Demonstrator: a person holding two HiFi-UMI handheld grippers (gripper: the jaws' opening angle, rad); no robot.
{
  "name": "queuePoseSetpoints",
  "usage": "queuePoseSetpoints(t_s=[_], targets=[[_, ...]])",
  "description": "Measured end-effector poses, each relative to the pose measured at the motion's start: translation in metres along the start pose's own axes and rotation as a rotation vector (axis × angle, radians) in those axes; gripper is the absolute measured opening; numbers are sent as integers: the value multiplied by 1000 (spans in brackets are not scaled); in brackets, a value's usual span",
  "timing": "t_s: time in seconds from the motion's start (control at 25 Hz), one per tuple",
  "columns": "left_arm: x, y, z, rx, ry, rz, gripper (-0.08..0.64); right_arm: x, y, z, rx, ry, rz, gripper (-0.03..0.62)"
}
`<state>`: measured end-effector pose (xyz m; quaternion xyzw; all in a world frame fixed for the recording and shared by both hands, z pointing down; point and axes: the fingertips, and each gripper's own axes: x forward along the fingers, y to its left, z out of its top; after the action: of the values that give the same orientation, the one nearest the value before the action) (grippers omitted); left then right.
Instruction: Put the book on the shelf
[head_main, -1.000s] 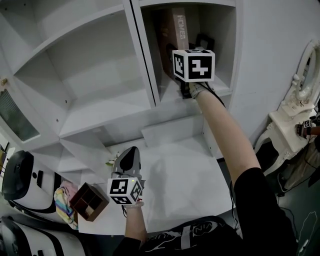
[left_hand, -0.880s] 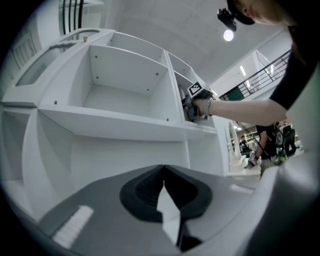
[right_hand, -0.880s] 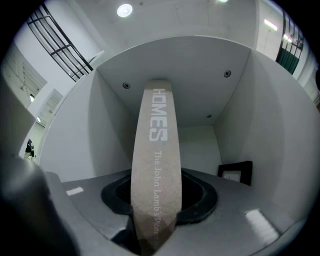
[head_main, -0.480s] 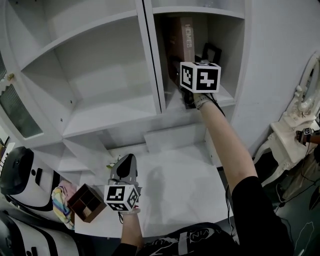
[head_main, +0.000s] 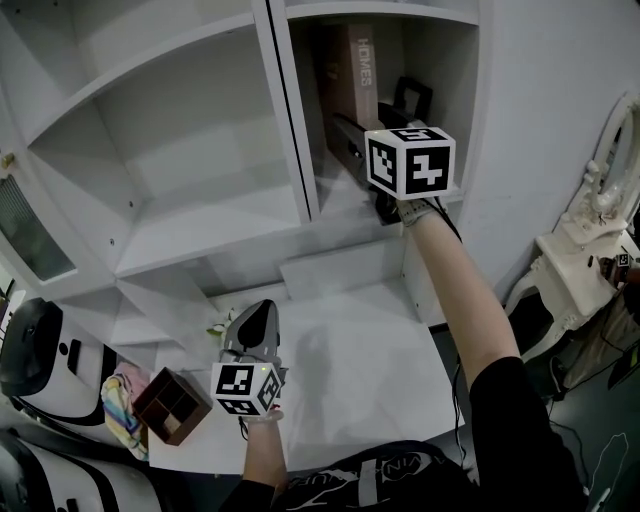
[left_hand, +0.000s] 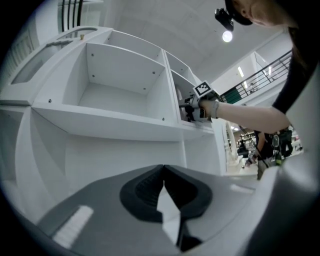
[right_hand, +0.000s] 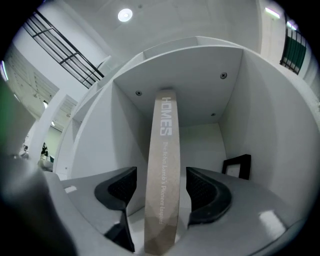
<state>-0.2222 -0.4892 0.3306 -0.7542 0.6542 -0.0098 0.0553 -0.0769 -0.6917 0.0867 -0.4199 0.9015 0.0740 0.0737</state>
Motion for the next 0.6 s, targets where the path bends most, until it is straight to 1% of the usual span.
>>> queuePoseSetpoints(t_s=[0.32, 0.44, 0.6], targets=[[13, -18, -1, 4, 6, -40, 0, -33, 5, 2, 29, -24, 58, 306], [16, -22, -1, 8, 10, -50, 0, -45, 7, 0, 22, -24, 50, 304], [19, -25, 0, 6, 8, -59, 0, -66, 13, -2, 3, -44, 45, 214]])
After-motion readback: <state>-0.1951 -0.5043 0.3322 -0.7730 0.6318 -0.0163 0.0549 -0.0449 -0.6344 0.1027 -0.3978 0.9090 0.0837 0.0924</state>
